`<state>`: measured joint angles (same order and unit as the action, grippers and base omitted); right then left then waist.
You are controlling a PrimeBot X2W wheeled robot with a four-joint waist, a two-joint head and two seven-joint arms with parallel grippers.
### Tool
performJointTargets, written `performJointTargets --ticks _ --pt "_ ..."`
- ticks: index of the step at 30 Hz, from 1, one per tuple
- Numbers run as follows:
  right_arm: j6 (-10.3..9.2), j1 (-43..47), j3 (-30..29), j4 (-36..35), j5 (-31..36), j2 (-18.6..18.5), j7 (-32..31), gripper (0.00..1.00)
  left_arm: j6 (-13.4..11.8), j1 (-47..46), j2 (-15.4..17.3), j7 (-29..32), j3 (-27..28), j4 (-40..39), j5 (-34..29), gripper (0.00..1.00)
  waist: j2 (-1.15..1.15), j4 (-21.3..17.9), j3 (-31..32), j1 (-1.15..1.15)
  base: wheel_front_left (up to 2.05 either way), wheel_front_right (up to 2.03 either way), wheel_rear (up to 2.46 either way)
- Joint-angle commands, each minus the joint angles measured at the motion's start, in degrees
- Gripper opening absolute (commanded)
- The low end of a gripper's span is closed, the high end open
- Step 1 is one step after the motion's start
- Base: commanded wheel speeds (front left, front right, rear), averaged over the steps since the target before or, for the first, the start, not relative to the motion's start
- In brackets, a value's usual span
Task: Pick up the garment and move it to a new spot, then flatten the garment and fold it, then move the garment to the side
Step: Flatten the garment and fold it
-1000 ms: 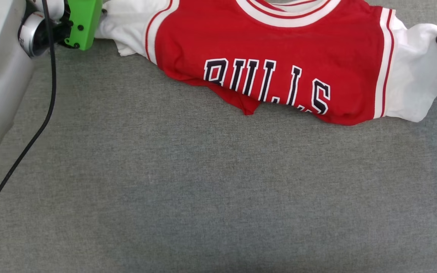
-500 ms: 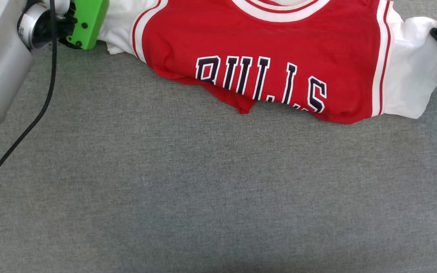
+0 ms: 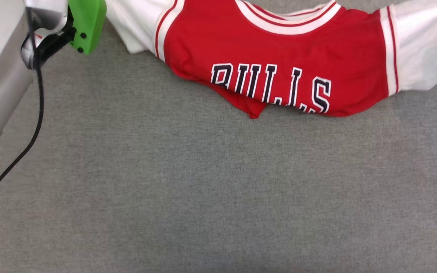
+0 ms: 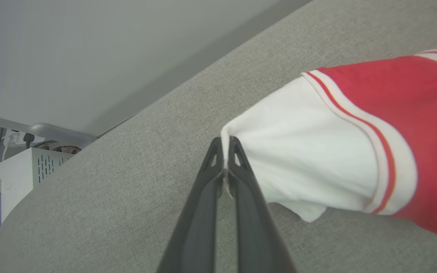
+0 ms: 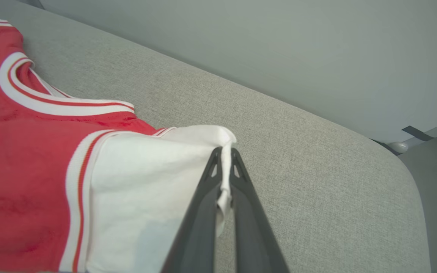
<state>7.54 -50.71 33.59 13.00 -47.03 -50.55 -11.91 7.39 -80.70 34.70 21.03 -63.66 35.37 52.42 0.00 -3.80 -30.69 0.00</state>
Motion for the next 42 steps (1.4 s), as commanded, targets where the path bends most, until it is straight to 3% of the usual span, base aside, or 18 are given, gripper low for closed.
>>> performJointTargets --ticks 1,5,11,18,23,32,42 --pt "-0.05 -1.2 -0.6 0.3 0.4 -0.2 1.2 0.0 0.1 0.2 0.7 -2.4 0.1 -0.6 -0.8 0.0 0.0 2.2 4.1 0.0 0.0 0.0 0.0" --pt "-0.05 -1.6 -2.2 1.2 0.6 -0.3 3.8 0.0 -0.1 -0.1 1.9 -9.3 1.0 -3.4 -2.5 0.0 0.0 3.4 7.6 0.0 0.0 0.0 0.0" --pt "-0.05 -1.8 -4.3 1.1 0.0 -0.8 5.7 0.0 -2.8 -0.8 4.0 -15.0 2.8 -10.2 -4.6 0.0 0.0 4.9 12.1 0.0 0.0 0.0 0.0" --pt "-0.05 -3.6 -8.0 -0.2 0.5 -1.3 6.2 0.0 -6.5 -2.4 6.5 -16.4 5.1 -17.5 -5.5 0.0 0.0 5.4 14.2 0.0 0.0 0.0 0.0" --pt "-0.05 -8.2 -9.7 -0.1 2.6 -0.1 3.9 0.0 -7.2 -5.2 6.5 -16.1 6.5 -19.2 -5.3 0.0 0.0 5.1 11.8 0.0 0.0 0.0 0.0" --pt "-0.05 -30.2 -7.9 7.5 11.8 6.9 1.1 0.0 -6.7 -18.1 1.6 -18.2 10.7 -8.8 -6.5 0.0 0.0 3.3 3.1 0.0 0.0 0.0 0.0" --pt "-0.05 -52.8 -4.0 22.0 19.6 13.6 7.7 0.0 -3.6 -32.9 -3.8 -23.5 12.4 5.1 -9.6 0.0 0.0 2.3 -0.5 0.0 0.0 0.0 0.0"
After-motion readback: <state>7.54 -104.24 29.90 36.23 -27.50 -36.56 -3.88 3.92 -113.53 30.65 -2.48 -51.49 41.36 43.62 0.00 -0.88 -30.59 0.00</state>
